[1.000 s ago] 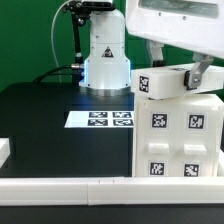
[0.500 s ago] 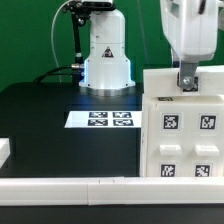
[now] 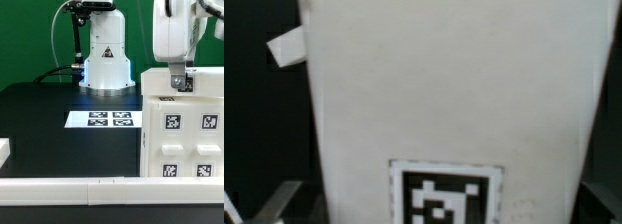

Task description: Assemble cabinet

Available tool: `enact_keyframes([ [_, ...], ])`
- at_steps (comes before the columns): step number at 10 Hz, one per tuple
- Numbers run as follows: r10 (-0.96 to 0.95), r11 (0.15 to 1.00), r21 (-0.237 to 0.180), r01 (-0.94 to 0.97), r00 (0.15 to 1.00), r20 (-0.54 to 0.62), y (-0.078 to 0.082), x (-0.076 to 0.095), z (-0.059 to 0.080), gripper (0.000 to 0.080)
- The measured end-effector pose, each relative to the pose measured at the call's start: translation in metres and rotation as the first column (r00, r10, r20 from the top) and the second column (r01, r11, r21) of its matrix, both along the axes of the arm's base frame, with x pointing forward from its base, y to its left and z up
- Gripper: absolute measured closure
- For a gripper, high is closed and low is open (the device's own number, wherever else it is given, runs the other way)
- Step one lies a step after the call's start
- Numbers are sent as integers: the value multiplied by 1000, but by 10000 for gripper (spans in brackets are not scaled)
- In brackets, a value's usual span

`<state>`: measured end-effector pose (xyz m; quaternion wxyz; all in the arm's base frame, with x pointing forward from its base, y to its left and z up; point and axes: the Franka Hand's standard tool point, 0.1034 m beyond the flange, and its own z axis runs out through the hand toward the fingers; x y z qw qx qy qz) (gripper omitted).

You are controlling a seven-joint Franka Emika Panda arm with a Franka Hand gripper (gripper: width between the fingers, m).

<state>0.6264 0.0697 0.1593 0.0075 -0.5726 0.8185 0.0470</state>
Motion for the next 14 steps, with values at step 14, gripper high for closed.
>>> enact_keyframes([
  [14, 990, 72, -111, -991, 57, 129, 27, 10, 33, 2],
])
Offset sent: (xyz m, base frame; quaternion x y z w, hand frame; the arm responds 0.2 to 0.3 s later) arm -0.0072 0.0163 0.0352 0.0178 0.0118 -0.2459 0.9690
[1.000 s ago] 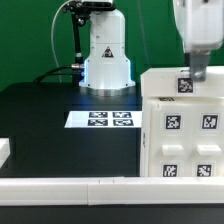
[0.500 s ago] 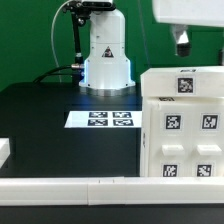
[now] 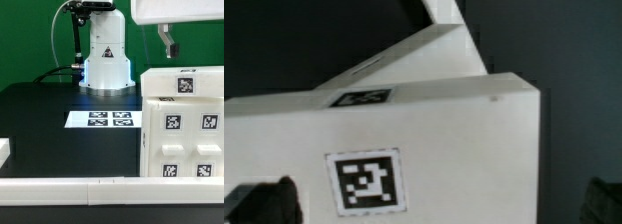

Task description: Assemble cabinet

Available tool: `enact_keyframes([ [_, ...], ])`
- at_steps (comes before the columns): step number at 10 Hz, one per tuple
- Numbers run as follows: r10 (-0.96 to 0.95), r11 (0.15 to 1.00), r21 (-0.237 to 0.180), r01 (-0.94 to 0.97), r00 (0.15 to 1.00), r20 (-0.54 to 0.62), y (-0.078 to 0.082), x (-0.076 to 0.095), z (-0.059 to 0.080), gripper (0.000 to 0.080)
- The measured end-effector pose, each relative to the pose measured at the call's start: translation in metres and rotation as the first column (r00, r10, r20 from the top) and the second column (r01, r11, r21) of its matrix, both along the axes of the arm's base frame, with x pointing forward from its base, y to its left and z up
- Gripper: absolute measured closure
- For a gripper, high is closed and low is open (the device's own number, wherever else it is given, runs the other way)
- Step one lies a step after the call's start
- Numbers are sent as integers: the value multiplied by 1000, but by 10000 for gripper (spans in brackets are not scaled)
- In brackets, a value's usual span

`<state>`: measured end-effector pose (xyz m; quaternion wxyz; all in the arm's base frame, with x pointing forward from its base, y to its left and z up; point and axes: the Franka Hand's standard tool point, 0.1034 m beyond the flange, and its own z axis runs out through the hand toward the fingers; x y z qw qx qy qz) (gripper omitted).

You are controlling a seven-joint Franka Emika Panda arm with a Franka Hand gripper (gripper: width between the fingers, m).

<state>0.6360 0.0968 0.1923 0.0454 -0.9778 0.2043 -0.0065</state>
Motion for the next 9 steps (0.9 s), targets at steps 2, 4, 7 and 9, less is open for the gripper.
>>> enact_keyframes([
  [2, 218, 976, -10, -218, 976, 17, -2, 0, 0, 2],
  [4, 473, 881, -38, -471, 880, 41, 3, 0, 0, 2],
  [7, 633, 774, -76, -629, 773, 51, 1, -1, -1, 2],
  [9, 810, 584, -120, -803, 586, 26, -6, 2, -2, 2],
])
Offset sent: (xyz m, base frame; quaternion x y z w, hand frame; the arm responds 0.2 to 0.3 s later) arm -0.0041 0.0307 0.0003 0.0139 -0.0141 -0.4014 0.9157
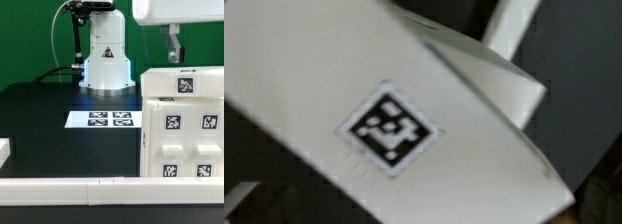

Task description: Assemble cabinet

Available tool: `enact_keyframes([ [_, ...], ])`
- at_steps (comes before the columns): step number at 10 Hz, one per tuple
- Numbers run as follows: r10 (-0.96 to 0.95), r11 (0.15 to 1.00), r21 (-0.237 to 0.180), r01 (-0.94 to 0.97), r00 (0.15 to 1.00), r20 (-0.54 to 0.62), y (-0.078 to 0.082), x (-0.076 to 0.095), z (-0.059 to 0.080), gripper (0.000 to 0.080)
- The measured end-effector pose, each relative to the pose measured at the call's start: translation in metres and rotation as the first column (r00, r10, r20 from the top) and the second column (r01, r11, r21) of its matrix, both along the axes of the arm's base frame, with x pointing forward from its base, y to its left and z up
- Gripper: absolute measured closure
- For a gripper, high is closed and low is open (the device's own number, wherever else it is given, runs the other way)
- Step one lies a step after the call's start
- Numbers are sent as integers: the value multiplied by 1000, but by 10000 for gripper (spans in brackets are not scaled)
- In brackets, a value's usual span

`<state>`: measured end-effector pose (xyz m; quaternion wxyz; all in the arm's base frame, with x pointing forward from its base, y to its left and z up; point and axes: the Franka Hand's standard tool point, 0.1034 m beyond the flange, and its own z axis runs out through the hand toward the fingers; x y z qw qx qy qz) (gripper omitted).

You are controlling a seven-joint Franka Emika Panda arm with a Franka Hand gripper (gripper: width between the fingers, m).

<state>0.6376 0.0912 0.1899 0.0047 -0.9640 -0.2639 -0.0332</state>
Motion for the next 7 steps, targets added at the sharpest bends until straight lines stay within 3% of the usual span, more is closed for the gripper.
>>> enact_keyframes([
  [2, 290, 956, -49, -290, 957, -3, -7, 5, -3, 2],
  [5, 436, 896, -81, -436, 900, -21, -15, 5, -4, 2],
  [7, 377, 921, -57, -384, 920, -104, -18, -3, -16, 2],
])
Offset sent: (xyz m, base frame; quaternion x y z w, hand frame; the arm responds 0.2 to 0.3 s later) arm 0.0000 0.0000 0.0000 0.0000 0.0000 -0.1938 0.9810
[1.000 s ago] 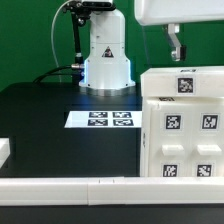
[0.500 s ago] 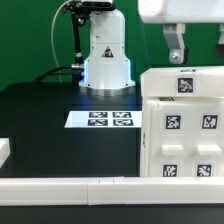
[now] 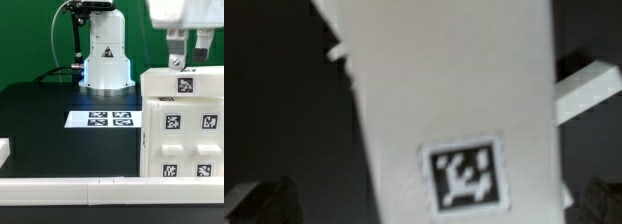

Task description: Assemble cabinet

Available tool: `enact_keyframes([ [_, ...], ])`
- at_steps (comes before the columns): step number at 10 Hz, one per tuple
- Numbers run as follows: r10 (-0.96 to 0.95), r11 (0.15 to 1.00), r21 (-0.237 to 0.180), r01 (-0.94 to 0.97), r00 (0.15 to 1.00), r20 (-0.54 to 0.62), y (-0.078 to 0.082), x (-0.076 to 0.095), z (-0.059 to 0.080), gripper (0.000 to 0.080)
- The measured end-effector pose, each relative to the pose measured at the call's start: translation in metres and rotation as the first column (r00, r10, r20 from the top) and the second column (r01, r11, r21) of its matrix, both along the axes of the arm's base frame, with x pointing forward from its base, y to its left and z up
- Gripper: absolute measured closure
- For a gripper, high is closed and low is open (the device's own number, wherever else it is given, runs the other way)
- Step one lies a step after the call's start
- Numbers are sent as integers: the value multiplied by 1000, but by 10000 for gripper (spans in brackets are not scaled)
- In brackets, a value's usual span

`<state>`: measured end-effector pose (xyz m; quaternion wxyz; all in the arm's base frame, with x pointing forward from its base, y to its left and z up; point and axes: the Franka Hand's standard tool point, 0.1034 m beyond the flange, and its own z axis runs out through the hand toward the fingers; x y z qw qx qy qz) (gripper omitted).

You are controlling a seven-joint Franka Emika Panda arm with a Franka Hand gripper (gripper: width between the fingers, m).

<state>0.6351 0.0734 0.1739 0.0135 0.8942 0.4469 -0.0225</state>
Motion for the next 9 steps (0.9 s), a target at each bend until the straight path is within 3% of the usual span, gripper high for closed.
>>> enact_keyframes([
  [6, -70, 998, -7, 70, 997, 22, 3, -1, -14, 2],
  [7, -106, 994, -6, 106, 994, 24, 3, -1, -14, 127],
  [8, -199, 980, -6, 199, 980, 29, 3, -1, -14, 127],
  [9, -265, 964, -6, 266, 964, 32, 3, -1, -14, 247],
])
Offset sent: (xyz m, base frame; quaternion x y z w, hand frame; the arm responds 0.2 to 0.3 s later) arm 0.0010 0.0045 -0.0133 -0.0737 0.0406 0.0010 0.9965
